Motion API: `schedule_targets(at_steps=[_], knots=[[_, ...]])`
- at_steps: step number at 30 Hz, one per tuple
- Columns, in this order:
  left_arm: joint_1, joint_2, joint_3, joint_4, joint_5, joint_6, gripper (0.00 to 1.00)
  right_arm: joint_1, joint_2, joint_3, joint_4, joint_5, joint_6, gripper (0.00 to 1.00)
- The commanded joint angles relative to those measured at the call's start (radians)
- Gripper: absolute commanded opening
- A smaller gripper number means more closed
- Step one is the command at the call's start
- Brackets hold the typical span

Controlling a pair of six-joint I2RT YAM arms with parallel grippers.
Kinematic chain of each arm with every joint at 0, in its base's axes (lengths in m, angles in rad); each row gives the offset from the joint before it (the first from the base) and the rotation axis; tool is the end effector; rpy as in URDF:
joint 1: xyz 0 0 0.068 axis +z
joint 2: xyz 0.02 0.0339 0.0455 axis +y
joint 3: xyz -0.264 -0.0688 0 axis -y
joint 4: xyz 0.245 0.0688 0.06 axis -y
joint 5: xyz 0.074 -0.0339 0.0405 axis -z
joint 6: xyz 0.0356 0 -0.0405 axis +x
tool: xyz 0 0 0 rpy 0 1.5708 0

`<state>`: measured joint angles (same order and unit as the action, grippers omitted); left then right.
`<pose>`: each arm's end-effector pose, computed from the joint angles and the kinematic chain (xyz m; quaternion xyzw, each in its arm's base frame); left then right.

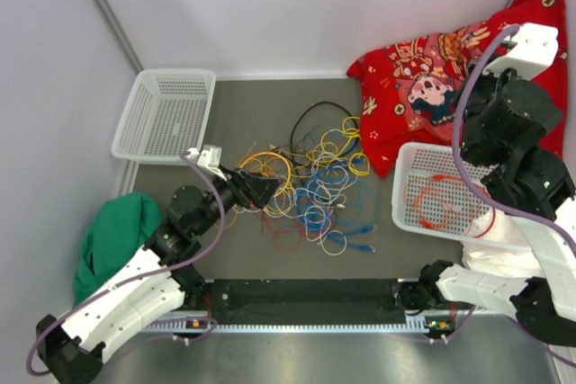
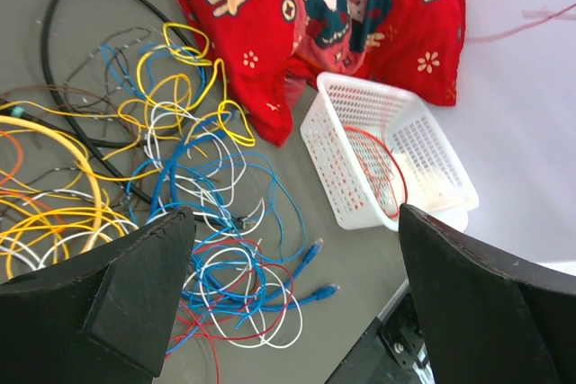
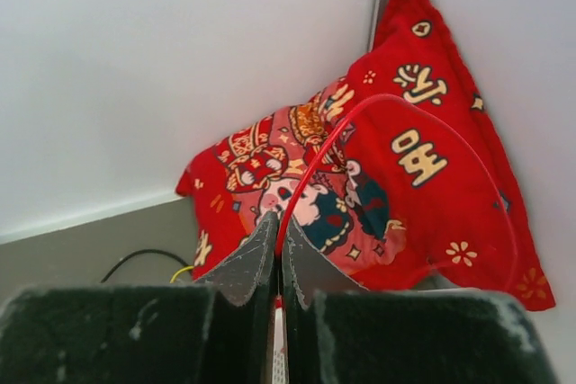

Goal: Untangle the cables

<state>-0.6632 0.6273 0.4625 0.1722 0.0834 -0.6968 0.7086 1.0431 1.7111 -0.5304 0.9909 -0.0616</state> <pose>0.1300 -0.1053 0.2883 0.0178 0.7043 -0.4687 0.5329 0.1218 0.0652 0.5533 0.1152 0.6702 -0.0852 0.7282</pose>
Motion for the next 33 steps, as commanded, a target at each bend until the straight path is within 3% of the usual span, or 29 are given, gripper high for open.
schedule_targets(at_steps=[1, 10, 16, 23, 24, 25, 27, 28, 31, 33], knots=[[-0.004, -0.040, -0.021, -0.051, -0.065, 0.017, 0.99, -0.093, -0.009, -0.028, -0.034, -0.057, 0.084, 0.00], [-0.004, -0.020, -0.031, -0.054, -0.054, -0.018, 0.99, -0.247, -0.084, -0.257, -0.072, -0.124, 0.255, 0.00], [-0.004, -0.024, -0.044, -0.066, -0.040, -0.046, 0.99, -0.423, -0.107, -0.502, -0.111, -0.325, 0.456, 0.00], [-0.004, -0.047, -0.059, -0.091, -0.050, -0.055, 0.99, -0.480, -0.072, -0.627, -0.143, -0.409, 0.597, 0.00], [-0.004, -0.049, -0.059, -0.092, -0.053, -0.055, 0.99, -0.480, -0.072, -0.619, -0.161, -0.446, 0.602, 0.10], [-0.004, -0.048, -0.061, -0.094, -0.051, -0.055, 0.99, -0.482, -0.077, -0.614, -0.151, -0.478, 0.599, 0.33], [-0.006, -0.046, -0.062, -0.089, -0.054, -0.056, 0.99, -0.482, -0.109, -0.616, -0.116, -0.603, 0.563, 0.52], [-0.004, -0.043, -0.065, -0.080, -0.056, -0.058, 0.99, -0.479, -0.118, -0.607, -0.091, -0.642, 0.560, 0.68], [-0.004, -0.025, -0.062, -0.063, -0.050, -0.058, 0.99, -0.448, -0.130, -0.572, -0.094, -0.722, 0.551, 0.78], [-0.004, -0.011, -0.055, -0.060, -0.047, -0.058, 0.99, -0.404, -0.132, -0.558, -0.097, -0.738, 0.543, 0.80]])
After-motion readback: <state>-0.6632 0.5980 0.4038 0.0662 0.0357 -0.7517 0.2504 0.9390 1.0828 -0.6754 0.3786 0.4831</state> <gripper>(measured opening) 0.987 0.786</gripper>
